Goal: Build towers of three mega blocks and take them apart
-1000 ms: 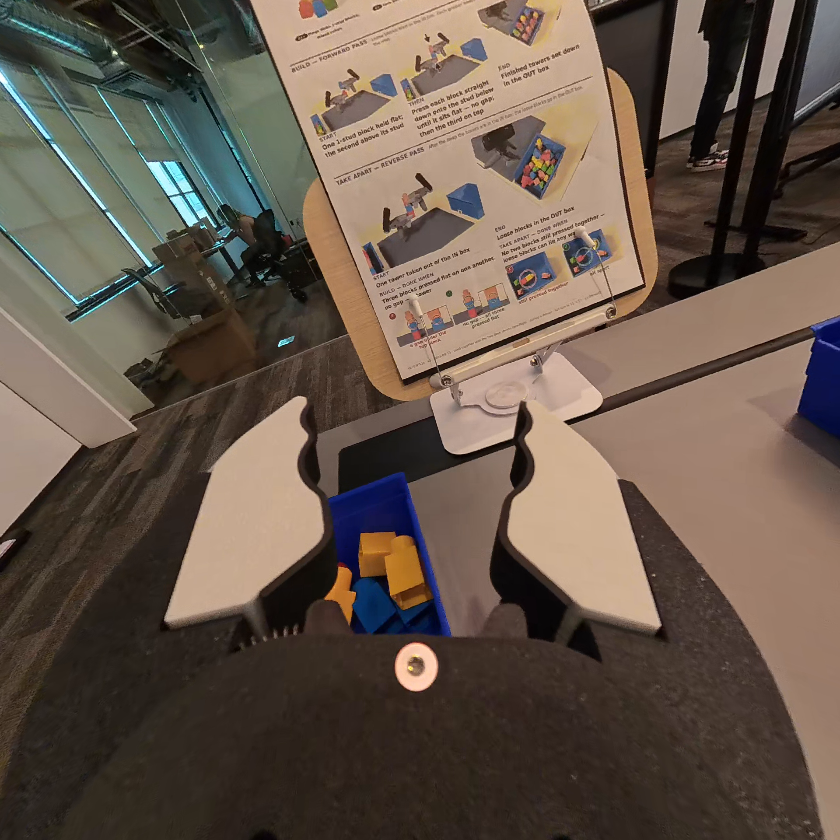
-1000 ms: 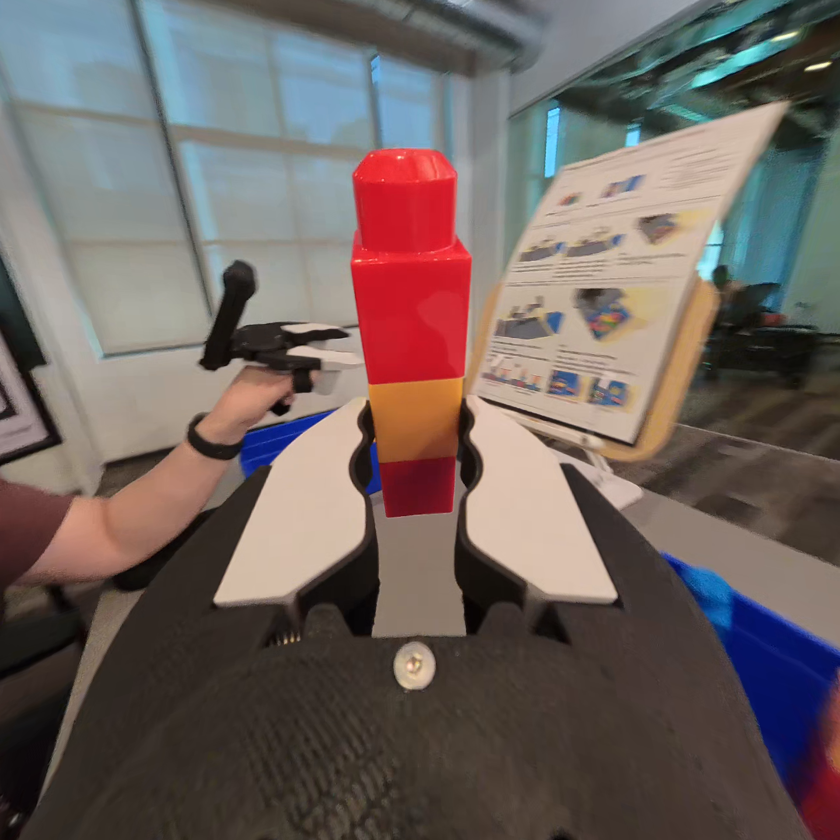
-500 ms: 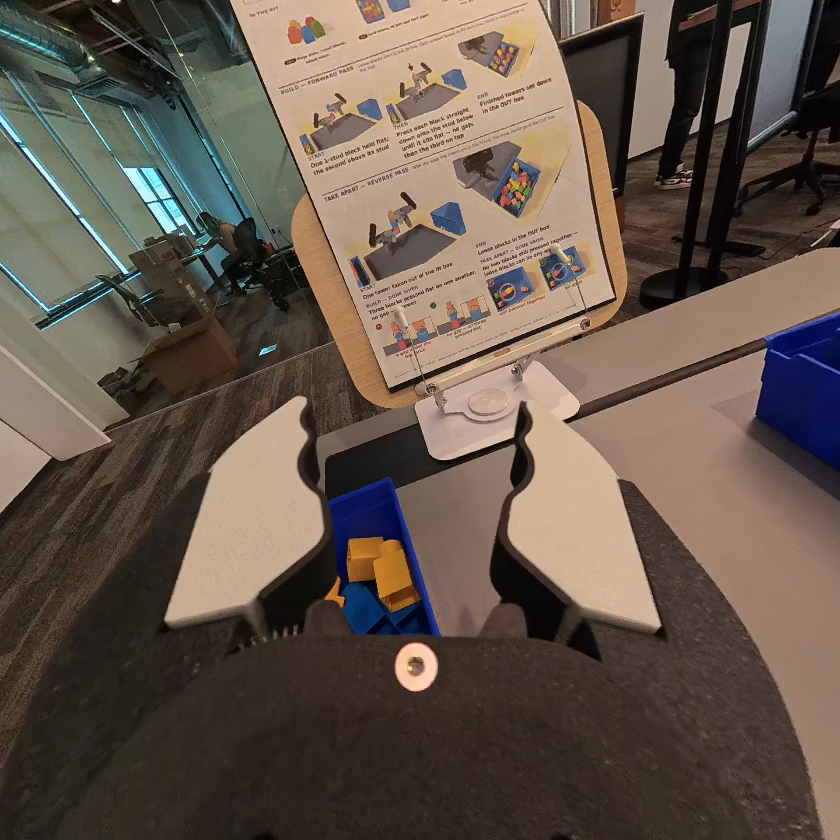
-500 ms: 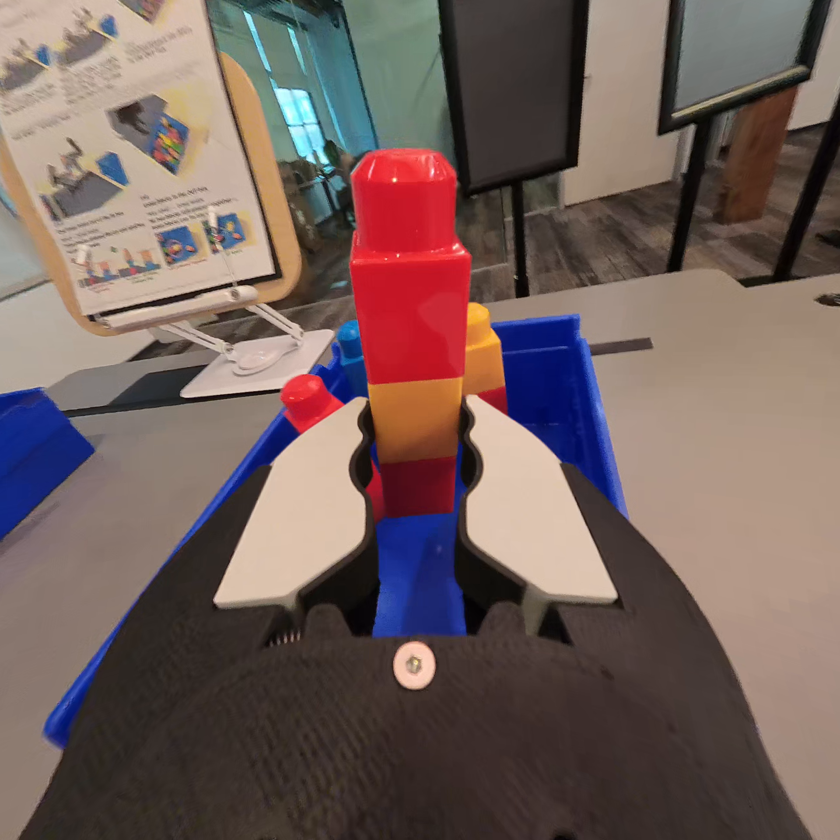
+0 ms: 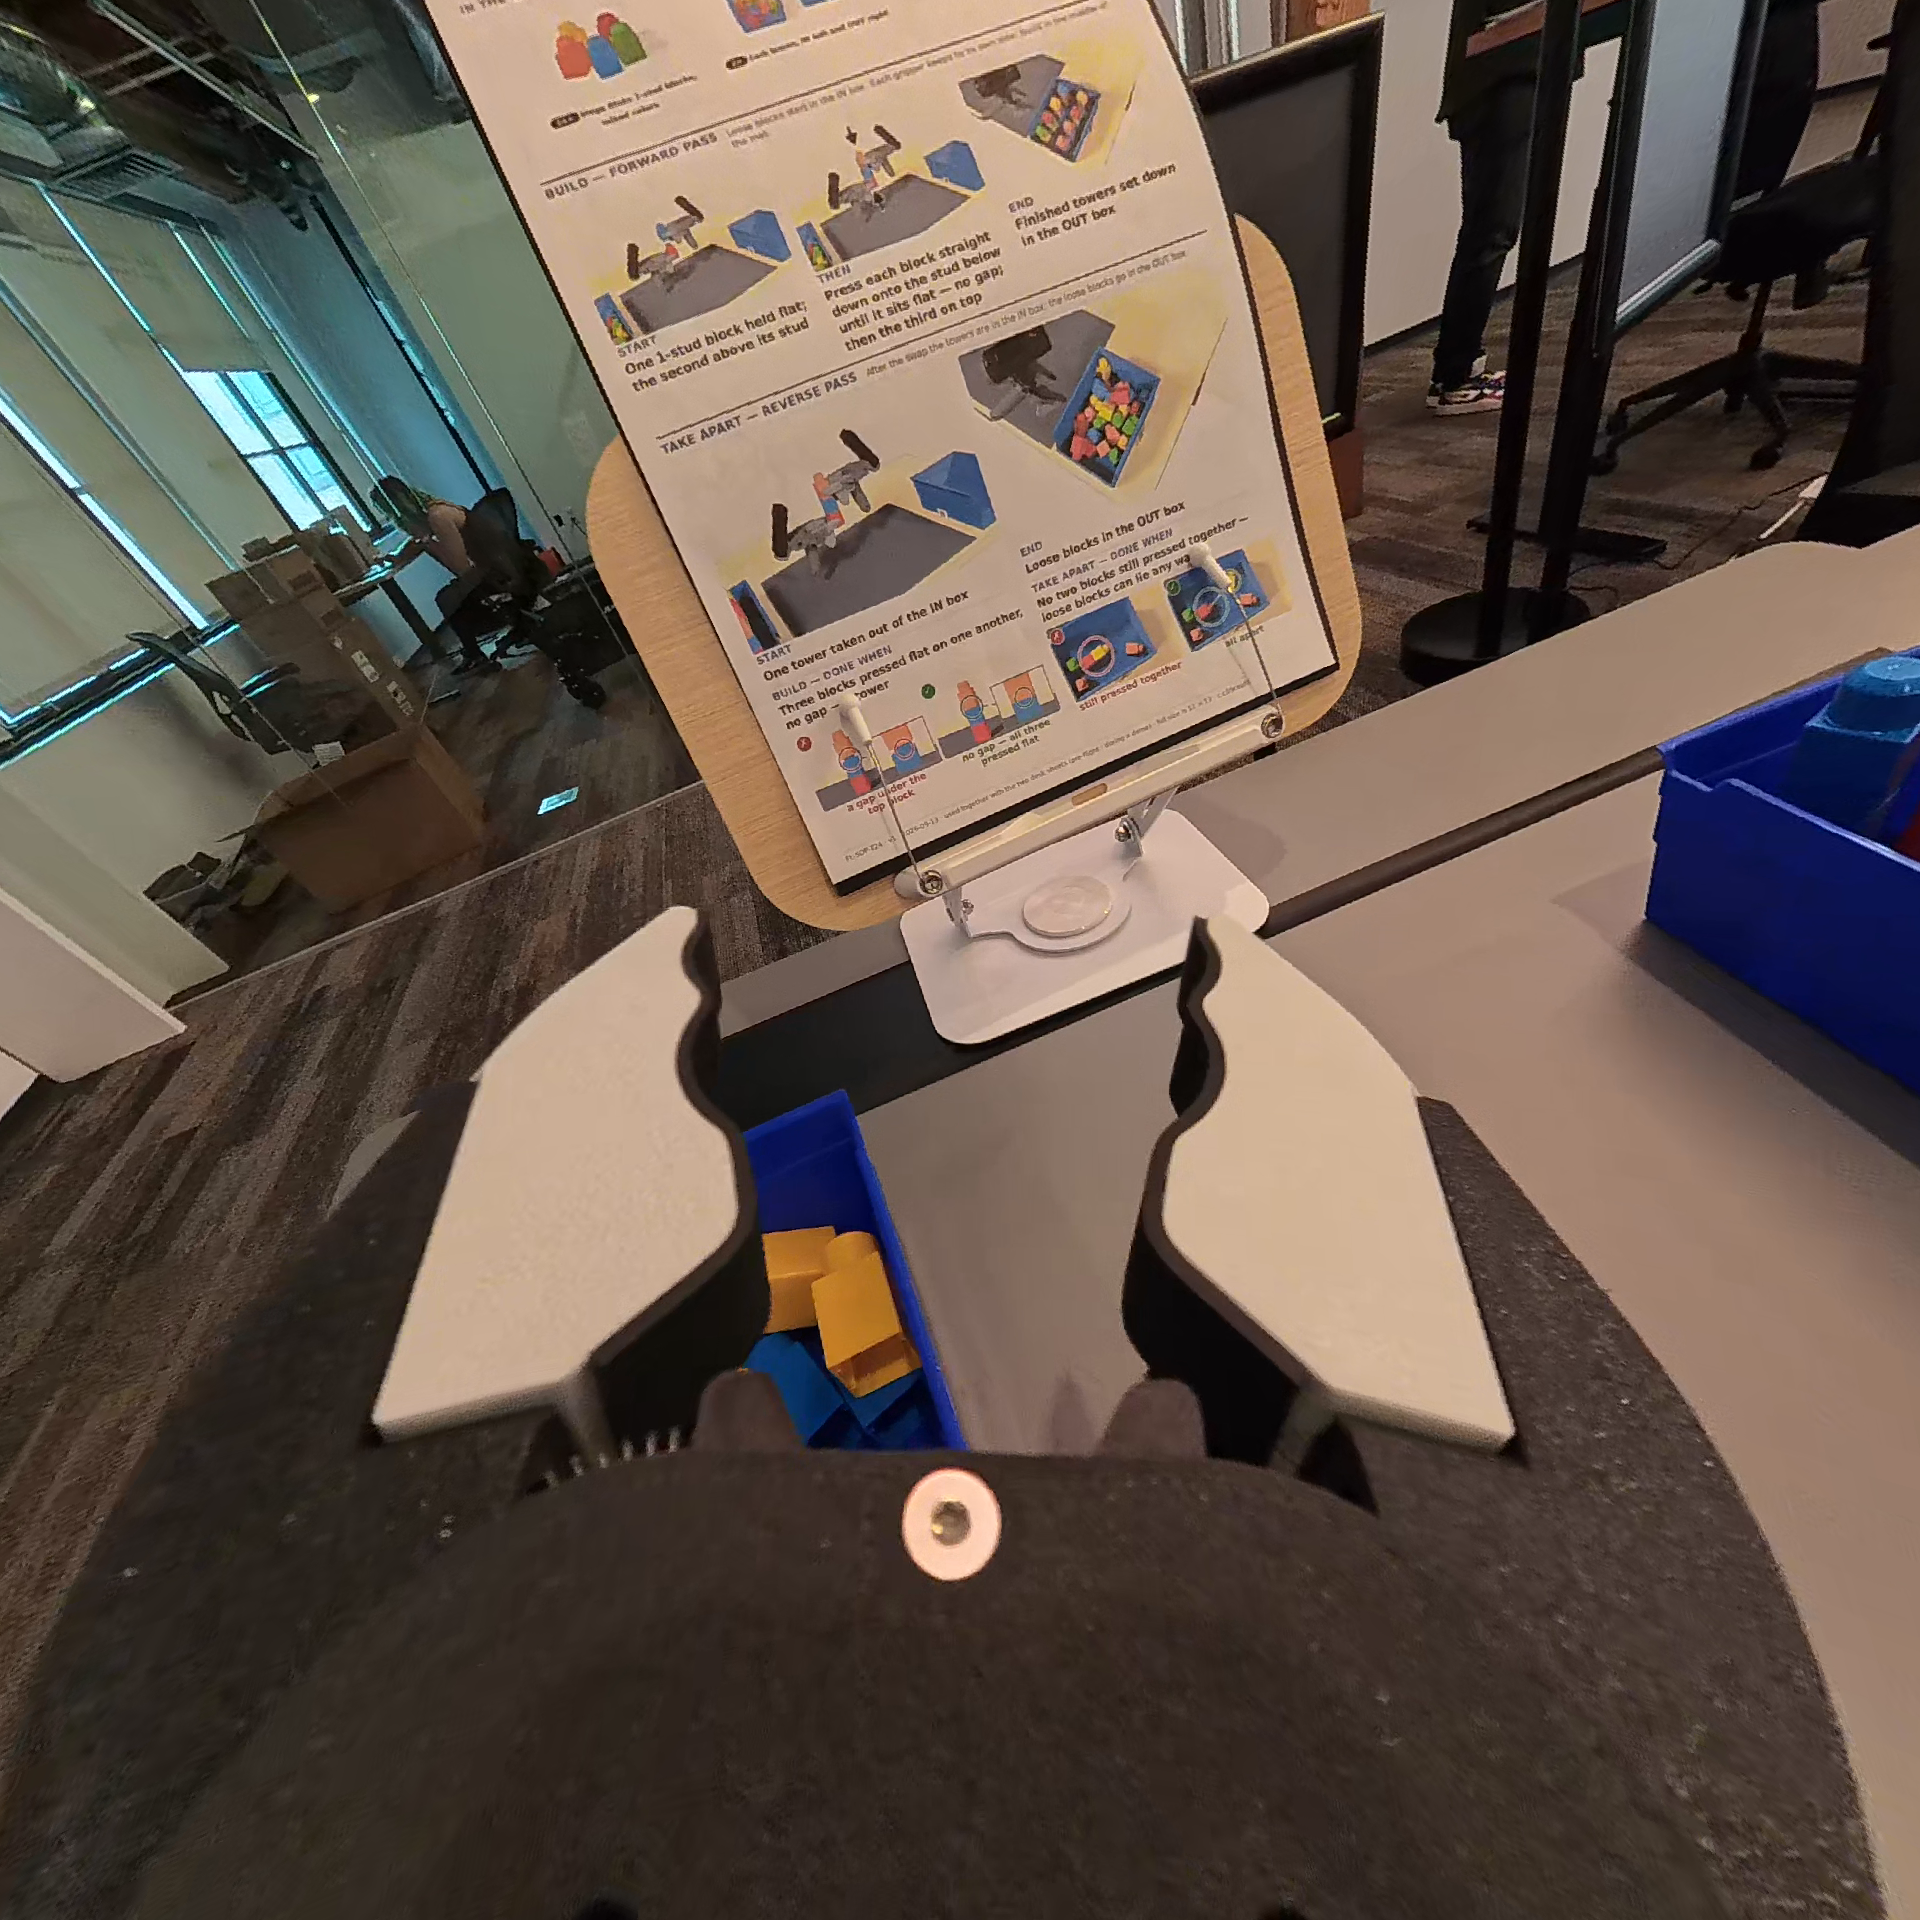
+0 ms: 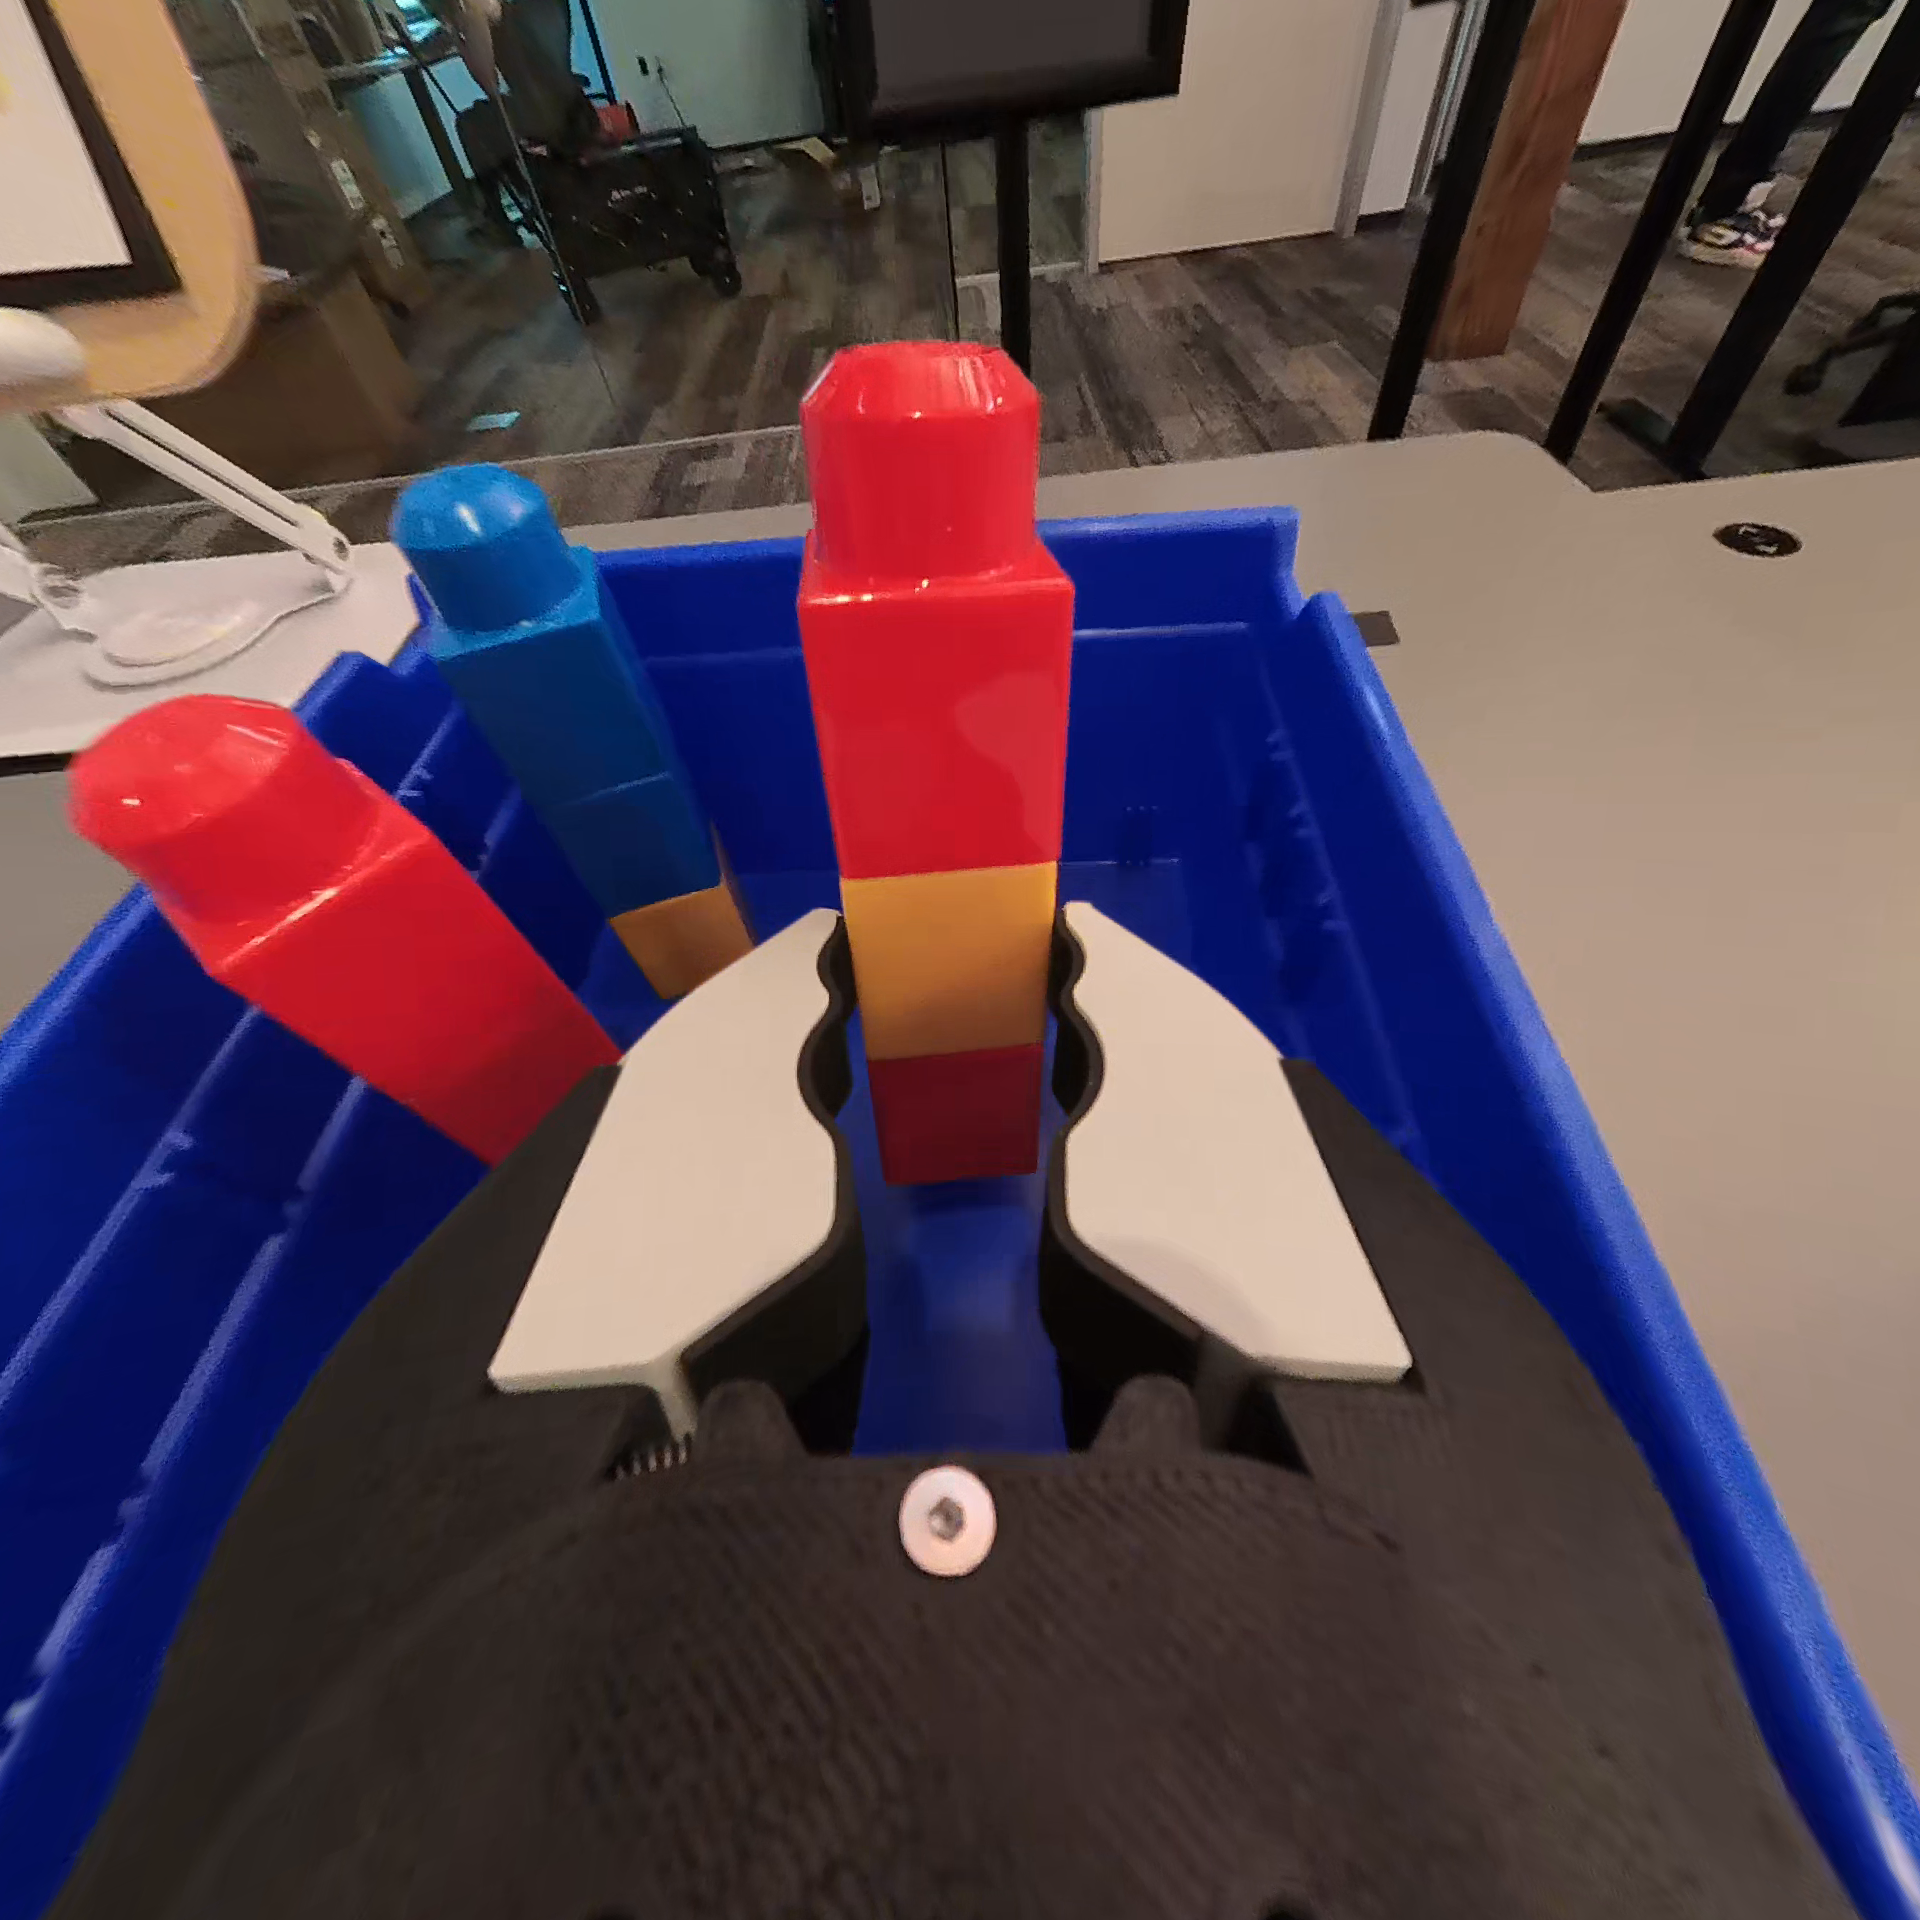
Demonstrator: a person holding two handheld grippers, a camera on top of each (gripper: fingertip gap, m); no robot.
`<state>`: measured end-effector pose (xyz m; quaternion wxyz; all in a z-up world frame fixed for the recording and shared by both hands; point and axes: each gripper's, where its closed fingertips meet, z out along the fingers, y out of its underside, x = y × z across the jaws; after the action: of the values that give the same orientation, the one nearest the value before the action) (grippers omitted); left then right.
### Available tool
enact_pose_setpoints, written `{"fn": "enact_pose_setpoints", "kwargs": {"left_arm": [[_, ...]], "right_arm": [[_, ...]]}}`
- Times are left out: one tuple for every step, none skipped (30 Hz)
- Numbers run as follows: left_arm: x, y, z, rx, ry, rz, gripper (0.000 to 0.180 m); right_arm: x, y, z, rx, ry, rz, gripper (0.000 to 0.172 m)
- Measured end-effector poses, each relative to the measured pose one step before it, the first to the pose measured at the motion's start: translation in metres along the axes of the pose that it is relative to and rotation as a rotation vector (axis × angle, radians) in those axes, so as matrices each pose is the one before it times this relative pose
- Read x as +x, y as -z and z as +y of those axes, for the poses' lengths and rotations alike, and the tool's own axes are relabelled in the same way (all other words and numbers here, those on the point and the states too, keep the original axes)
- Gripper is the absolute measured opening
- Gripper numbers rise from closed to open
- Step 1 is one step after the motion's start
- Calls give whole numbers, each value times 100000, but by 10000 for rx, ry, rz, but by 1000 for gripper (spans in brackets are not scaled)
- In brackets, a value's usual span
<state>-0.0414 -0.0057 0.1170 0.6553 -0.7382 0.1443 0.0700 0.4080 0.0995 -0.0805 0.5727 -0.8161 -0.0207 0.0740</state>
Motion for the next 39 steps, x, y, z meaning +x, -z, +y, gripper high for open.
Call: {"fn": "enact_pose_setpoints", "kwargs": {"left_arm": [[63, -14, -14, 18, 11, 40, 85], [52, -23, 2, 0, 1, 25, 85], [35, -33, 39, -18, -10, 8, 85], [47, -52, 55, -35, -17, 16, 85], [60, -59, 86, -54, -15, 25, 85], [73, -41, 42, -21, -5, 35, 85], [64, -16, -1, 7, 15, 40, 85], [70, -16, 4, -5, 17, 47, 85], [52, -2, 14, -9, 17, 39, 85], [34, 10, 8, -9, 23, 31, 86], [33, 10, 8, -9, 16, 33, 86], [-1, 26, 10, -14, 6, 21, 86], [-15, 20, 9, -9, -1, 5, 86], [-16, 28, 6, -6, 2, 1, 86], [-19, 12, -18, 7, 11, 4, 86], [-3, 20, -18, 8, 10, 16, 86], [-6, 18, 7, -5, 14, 10, 86], [1, 12, -1, -9, 11, 13, 86], [14, 20, 8, -10, 4, 17, 86], [-2, 16, 2, -3, 6, 10, 86], [-18, 19, 8, -6, 6, 6, 86], [-16, -2, 18, -21, -5, 2, 86], [-16, -15, 48, -23, -9, -1, 86], [-17, -19, 41, -15, 4, -1, 86], [2, -44, 43, -9, 11, 17, 86], [19, -51, 18, 3, 23, 26, 86], [25, -52, 44, -13, 20, 25, 86], [-17, -61, 60, -30, 2, -2, 87], [-69, -56, 42, -31, -13, -30, 89], [-75, -40, 86, -55, -34, -18, 90], [-81, -7, 121, -93, -33, -5, 91], [-109, 19, 118, -97, -2, 5, 92], [-120, 90, 28, -36, 33, 27, 92], [-135, 165, -103, 52, 67, 44, 92], [-182, 224, -187, 95, 95, 47, 91], [-238, 286, -212, 97, 100, 37, 91], [-292, 321, -226, 89, 90, 24, 90], [-357, 353, -248, 97, 95, -2, 90], [-417, 391, -277, 112, 104, -18, 90]], "right_arm": [[114, -307, 298, -56, -45, 88, 36], [45, -278, 215, -15, -9, 47, 36], [17, -226, 232, -84, 25, 27, 36], [59, -144, 225, -162, 73, 56, 36], [98, -94, 143, -137, 137, 91, 36], [62, -65, 130, -105, 139, 67, 36], [-76, -90, 203, -117, 70, -28, 36], [-190, -106, 286, -147, 11, -109, 36], [-162, -51, 180, -81, 11, -79, 36], [-53, 52, 55, -26, 38, 12, 36], [-31, 71, 96, -82, 57, 31, 36], [-65, 88, 115, -104, 92, 9, 37], [-65, 102, 166, -152, 124, 11, 37], [-18, 142, 197, -192, 135, 34, 37], [52, 135, 203, -208, 121, 62, 37], [50, 98, 248, -220, 109, 40, 37], [44, 36, 313, -232, 101, 22, 37], [93, 33, 245, -169, 74, 41, 37], [100, 61, 79, -46, 25, 44, 37], [29, 15, -6, 22, -27, -6, 37], [-24, -60, -41, 62, -33, -45, 37], [20, -90, -49, 63, -20, -29, 37], [63, -83, -43, 34, -18, -1, 37], [58, -89, -50, 10, -24, -13, 37], [21, -76, -27, -8, -26, -33, 37], [-5, -35, -16, -19, -17, -41, 37], [12, -5, -2, -14, -5, -22, 37], [52, 21, 21, -8, -21, 7, 37], [70, 26, 25, -9, -88, 27, 39], [49, 70, -3, 0, -151, 18, 50], [-60, 177, -124, 52, -135, -35, 58], [-119, 330, -317, 155, -45, -57, 61], [-39, 466, -458, 218, 52, 31, 62], [67, 586, -529, 206, 114, 124, 63], [30, 642, -540, 173, 136, 114, 67], [-44, 702, -568, 161, 120, 82, 69], [-78, 776, -620, 182, 92, 68, 71], [-82, 814, -677, 197, 89, 61, 72], [-66, 870, -775, 225, 99, 78, 74]]}}
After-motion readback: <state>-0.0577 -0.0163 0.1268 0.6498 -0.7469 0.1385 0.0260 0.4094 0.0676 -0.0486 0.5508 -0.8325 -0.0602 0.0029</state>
